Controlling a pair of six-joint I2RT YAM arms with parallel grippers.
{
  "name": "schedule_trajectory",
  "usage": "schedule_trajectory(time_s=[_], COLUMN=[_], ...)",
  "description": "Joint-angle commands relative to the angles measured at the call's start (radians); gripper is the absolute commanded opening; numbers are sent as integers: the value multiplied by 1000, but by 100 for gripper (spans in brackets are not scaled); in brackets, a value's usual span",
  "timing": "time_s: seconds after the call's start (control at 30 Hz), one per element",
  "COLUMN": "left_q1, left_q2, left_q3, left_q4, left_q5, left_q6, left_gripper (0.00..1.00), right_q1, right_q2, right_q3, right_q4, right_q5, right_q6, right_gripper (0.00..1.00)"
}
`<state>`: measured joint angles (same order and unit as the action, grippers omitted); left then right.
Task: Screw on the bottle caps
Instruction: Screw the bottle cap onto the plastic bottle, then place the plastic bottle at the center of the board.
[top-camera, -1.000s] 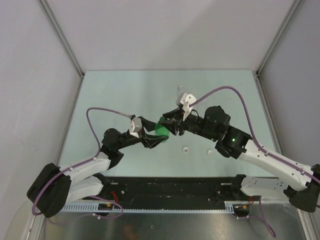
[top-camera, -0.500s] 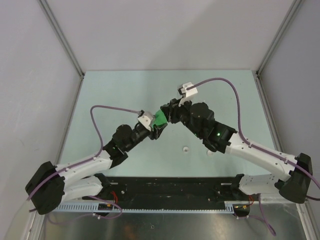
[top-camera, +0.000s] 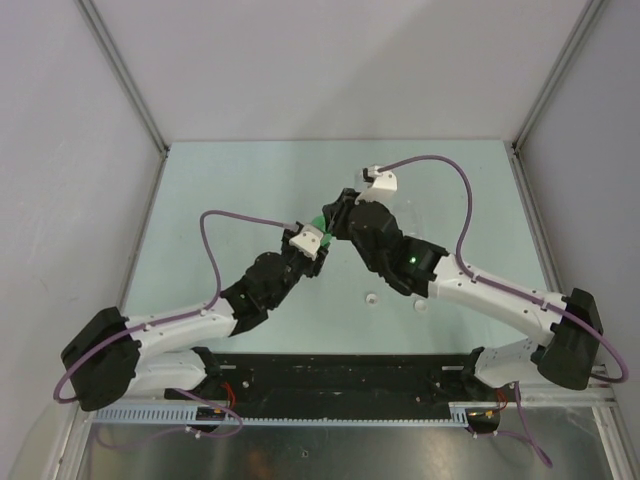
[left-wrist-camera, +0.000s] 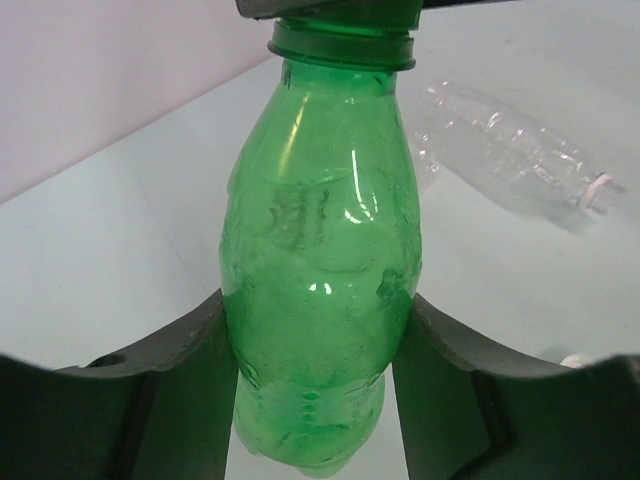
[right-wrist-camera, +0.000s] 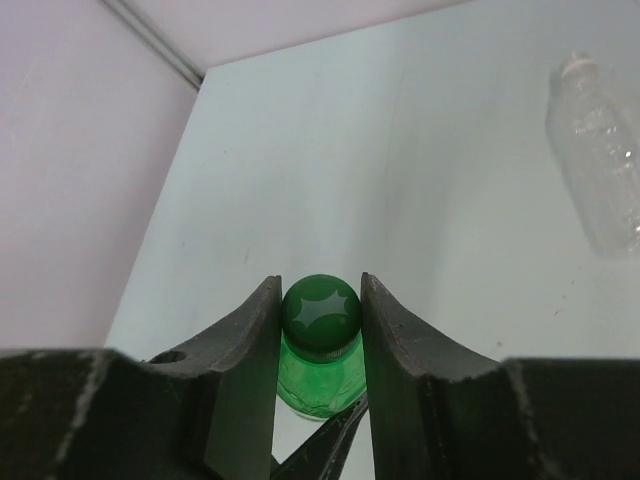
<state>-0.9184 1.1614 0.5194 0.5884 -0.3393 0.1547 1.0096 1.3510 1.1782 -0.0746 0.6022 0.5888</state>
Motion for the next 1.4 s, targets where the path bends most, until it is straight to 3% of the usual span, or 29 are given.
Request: schedule_trajectory(time_s=[0.0, 0.23, 0.37, 0.53, 0.6, 0.67, 0.73, 0.77, 0.83, 0.87, 1.03, 1.27, 1.37], left_q1=[-48, -57, -57, -59, -58, -58, -58, -58, -58, -58, -58, -55, -21], left_q2=[-23, -35, -41, -52, -52, -56, -65, -73, -95, -107, -173, -215, -175], left_q3=[104, 79, 66, 60, 61, 59, 50, 44, 28, 19, -20, -28, 22], left_q4=[227, 228, 225, 223, 222, 220, 220, 220, 218, 214, 169, 27, -98], left_q5=[-44, -38, -36, -31, -38, -46, -42, -38, -30, -27, -6, -9, -31], left_q6=[15, -14, -71, -123, -119, -120, -132, -140, -145, -162, -229, -348, -466], left_gripper=[0, 0, 1, 6, 9, 20, 40, 51, 84, 92, 99, 100, 99], right_q1=[35, 51, 57, 69, 75, 77, 78, 76, 64, 49, -99, -363, -493], right_q2=[77, 64, 43, 33, 29, 26, 24, 21, 15, 11, 4, -37, -46], right_q3=[12, 18, 18, 18, 19, 20, 19, 18, 18, 18, 5, -136, -205], right_q4=[-128, -87, -74, -24, -10, 3, 23, 33, 47, 46, 57, 373, 436], right_q5=[-11, 15, -17, -65, -74, -76, -63, -51, -16, -8, 19, 169, 176], right_q6=[204, 89, 9, -59, -82, -111, -155, -182, -229, -242, -307, -585, -596], right_gripper=[0, 0, 11, 11, 5, 1, 0, 0, 0, 0, 0, 0, 0])
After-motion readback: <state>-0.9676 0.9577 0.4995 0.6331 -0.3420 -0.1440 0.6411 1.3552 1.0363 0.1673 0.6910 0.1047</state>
